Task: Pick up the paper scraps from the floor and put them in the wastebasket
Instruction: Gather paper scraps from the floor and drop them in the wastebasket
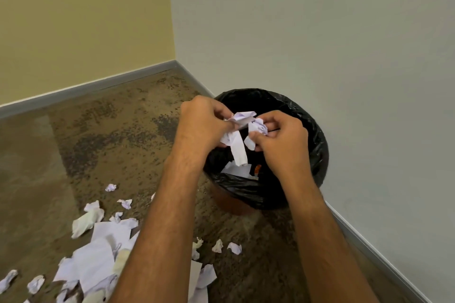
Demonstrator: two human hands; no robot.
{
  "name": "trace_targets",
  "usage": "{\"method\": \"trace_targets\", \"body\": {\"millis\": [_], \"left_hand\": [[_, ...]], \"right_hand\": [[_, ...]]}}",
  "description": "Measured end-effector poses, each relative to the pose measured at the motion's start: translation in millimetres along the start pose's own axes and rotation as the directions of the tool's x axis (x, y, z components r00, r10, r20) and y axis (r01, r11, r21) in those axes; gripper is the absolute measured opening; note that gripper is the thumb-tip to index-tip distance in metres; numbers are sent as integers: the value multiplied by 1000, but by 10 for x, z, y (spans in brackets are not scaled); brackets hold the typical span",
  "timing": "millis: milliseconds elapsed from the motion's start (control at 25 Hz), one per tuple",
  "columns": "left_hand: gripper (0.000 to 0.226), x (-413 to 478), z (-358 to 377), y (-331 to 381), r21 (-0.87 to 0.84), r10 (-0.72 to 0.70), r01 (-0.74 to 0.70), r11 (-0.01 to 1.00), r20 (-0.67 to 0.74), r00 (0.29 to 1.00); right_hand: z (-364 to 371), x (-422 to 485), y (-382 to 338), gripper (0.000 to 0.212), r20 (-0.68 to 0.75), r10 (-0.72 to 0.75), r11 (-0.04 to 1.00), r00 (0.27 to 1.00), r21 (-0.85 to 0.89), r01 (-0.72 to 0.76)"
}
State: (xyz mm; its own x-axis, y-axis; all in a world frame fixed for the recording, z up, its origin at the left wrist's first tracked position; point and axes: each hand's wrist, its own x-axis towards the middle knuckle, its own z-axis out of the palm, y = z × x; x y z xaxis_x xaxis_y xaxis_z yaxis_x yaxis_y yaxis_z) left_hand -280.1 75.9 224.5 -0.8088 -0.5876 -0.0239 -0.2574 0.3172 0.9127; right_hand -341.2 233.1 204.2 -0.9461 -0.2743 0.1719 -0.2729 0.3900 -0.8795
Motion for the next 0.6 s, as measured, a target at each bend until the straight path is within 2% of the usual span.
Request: {"method": "trace_targets", "body": {"millis": [240,400,480,600], "left_hand": [[20,4,106,-39,12,-1,0,1000,39,999],[32,-5,23,-51,28,-76,73,997,157,985],[32,-11,-95,-36,15,-104,104,995,225,969],[24,-30,-266,-1,-31,-89,96,995,181,979]], "right_hand": [[-105,-3,115,26,29,-14,998,999,-58,16],[-187,8,147,41,106,-23,983,994,-181,42],[-217,28,174,46,101,-29,970,994,-237,53],[-212,34,137,40,69,-48,969,996,-240,63]]}}
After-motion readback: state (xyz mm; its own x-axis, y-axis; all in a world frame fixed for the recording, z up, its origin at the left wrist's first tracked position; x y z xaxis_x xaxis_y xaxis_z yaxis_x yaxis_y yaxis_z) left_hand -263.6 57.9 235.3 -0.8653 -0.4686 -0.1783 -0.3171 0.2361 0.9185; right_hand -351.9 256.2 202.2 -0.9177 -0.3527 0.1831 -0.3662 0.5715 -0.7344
